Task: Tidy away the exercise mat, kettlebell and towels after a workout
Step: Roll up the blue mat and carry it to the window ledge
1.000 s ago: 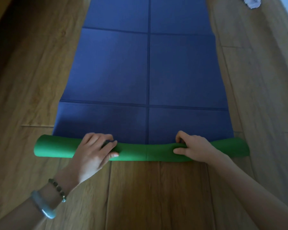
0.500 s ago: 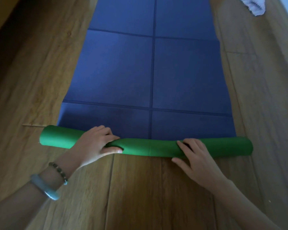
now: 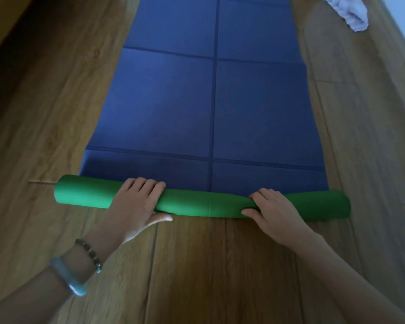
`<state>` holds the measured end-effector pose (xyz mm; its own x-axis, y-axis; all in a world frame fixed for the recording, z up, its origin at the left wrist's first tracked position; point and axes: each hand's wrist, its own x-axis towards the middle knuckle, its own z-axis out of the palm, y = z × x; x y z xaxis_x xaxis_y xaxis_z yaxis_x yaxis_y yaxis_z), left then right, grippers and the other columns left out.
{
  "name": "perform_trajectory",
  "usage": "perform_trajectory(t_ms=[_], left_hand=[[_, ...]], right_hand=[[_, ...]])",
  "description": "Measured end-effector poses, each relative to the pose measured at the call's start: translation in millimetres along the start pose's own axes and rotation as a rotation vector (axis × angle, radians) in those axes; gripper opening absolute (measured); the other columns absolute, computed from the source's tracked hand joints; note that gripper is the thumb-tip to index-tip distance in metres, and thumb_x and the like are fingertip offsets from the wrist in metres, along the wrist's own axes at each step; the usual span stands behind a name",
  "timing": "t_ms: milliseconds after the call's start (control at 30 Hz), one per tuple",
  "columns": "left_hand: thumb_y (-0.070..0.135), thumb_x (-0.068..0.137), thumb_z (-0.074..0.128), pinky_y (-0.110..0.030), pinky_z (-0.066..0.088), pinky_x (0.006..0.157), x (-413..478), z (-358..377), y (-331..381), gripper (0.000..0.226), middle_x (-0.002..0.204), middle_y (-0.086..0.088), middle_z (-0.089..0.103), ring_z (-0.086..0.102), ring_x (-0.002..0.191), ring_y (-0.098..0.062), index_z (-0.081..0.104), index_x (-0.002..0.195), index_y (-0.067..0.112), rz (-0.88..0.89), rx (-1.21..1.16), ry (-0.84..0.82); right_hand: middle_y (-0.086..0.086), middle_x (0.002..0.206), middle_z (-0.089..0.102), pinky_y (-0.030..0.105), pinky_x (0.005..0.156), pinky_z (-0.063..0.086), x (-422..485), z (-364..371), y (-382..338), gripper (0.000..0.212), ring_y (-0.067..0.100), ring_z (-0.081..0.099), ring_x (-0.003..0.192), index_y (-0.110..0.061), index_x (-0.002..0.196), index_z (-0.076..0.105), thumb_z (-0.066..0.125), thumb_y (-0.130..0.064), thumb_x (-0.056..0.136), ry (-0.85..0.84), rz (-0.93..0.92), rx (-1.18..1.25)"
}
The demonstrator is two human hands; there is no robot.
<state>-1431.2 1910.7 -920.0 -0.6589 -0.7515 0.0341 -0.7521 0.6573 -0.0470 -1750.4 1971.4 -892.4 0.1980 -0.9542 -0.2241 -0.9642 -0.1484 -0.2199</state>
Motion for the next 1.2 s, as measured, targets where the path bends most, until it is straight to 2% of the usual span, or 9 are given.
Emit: perform_trajectory(t_ms=[233,433,567,700,900,967,1067,1133,1200], left_hand=[[0.073,0.086,0.024,-0.032,0.047,0.063,-8.3,-0.5,-5.9,0.070,0.072,0.001,0.058,0.055,0.064,-0.020,0.059,0.091,0.013,0.122,-0.053,0.030],[0.083,0.077,0.024,-0.023,0.035,0.054,-13.9,-2.3,-3.8,0.064,0.067,0.013,0.054,0.053,0.058,-0.011,0.051,0.085,0.025,0.071,-0.168,-0.033],[0.074,0.079,0.040,-0.030,0.046,0.072,-19.3,-2.4,-1.8,0.062,0.106,0.001,0.056,0.057,0.086,-0.017,0.050,0.109,0.020,0.099,-0.210,-0.017],[0.060,0.089,0.044,-0.037,0.039,0.085,-39.6,0.3,15.3,0.061,0.103,-0.009,0.064,0.059,0.093,-0.026,0.065,0.109,0.007,0.102,-0.133,0.129],[0.070,0.080,0.041,-0.042,0.036,0.097,-37.1,5.9,28.6,0.084,0.111,-0.015,0.064,0.059,0.103,-0.031,0.056,0.121,-0.002,0.019,-0.043,0.011],[0.070,0.080,0.039,-0.041,0.036,0.091,-27.5,8.3,25.6,0.081,0.105,-0.015,0.064,0.061,0.096,-0.032,0.055,0.115,-0.001,0.036,-0.011,-0.016],[0.069,0.081,0.036,-0.038,0.039,0.080,-12.7,5.2,15.9,0.073,0.096,-0.011,0.062,0.059,0.085,-0.029,0.057,0.106,0.004,0.091,0.014,-0.047],[0.072,0.080,0.036,-0.037,0.044,0.074,-2.2,2.5,7.8,0.072,0.091,-0.007,0.061,0.057,0.080,-0.026,0.060,0.101,0.007,0.129,0.005,-0.055],[0.076,0.076,0.035,-0.035,0.047,0.069,7.0,0.6,0.0,0.073,0.086,-0.003,0.060,0.056,0.076,-0.024,0.060,0.097,0.011,0.159,-0.011,-0.085]], right_hand=[[-0.006,0.086,0.052,0.023,0.069,0.035,-7.4,-4.1,-4.5,0.037,0.009,0.048,0.077,-0.020,0.092,0.051,0.034,-0.053,0.094,-0.203,0.040,0.030],[-0.006,0.079,0.057,0.025,0.065,0.042,-10.3,-2.3,-9.1,0.032,0.009,0.054,0.070,-0.019,0.094,0.049,0.042,-0.051,0.093,-0.304,0.080,0.177],[-0.006,0.082,0.058,0.030,0.069,0.047,-7.6,-6.2,-9.5,0.026,0.009,0.055,0.070,-0.029,0.099,0.035,0.052,-0.048,0.090,-0.268,0.119,0.232],[-0.005,0.083,0.060,0.031,0.068,0.046,-7.3,-3.8,-9.4,0.025,0.011,0.055,0.072,-0.028,0.091,0.038,0.056,-0.045,0.087,-0.238,0.119,0.273],[0.002,0.087,0.061,0.038,0.075,0.047,13.6,-9.5,0.5,0.023,0.021,0.058,0.080,-0.032,0.080,0.043,0.062,-0.044,0.084,-0.398,0.205,0.423],[-0.004,0.091,0.056,0.034,0.077,0.045,11.0,-9.3,-0.8,0.021,0.018,0.053,0.085,-0.028,0.084,0.049,0.062,-0.045,0.083,-0.340,0.191,0.395],[-0.001,0.103,0.050,0.035,0.090,0.035,0.5,-4.9,-5.7,0.032,0.019,0.045,0.100,-0.023,0.102,0.062,0.052,-0.050,0.087,-0.114,0.139,0.076],[0.007,0.100,0.055,0.043,0.085,0.041,-6.4,2.1,-12.7,0.048,0.027,0.051,0.095,-0.017,0.104,0.069,0.038,-0.051,0.092,0.095,0.115,-0.054],[0.011,0.098,0.058,0.045,0.079,0.046,-12.9,8.4,-19.6,0.064,0.030,0.055,0.091,-0.011,0.110,0.068,0.021,-0.051,0.096,0.180,0.127,-0.019]])
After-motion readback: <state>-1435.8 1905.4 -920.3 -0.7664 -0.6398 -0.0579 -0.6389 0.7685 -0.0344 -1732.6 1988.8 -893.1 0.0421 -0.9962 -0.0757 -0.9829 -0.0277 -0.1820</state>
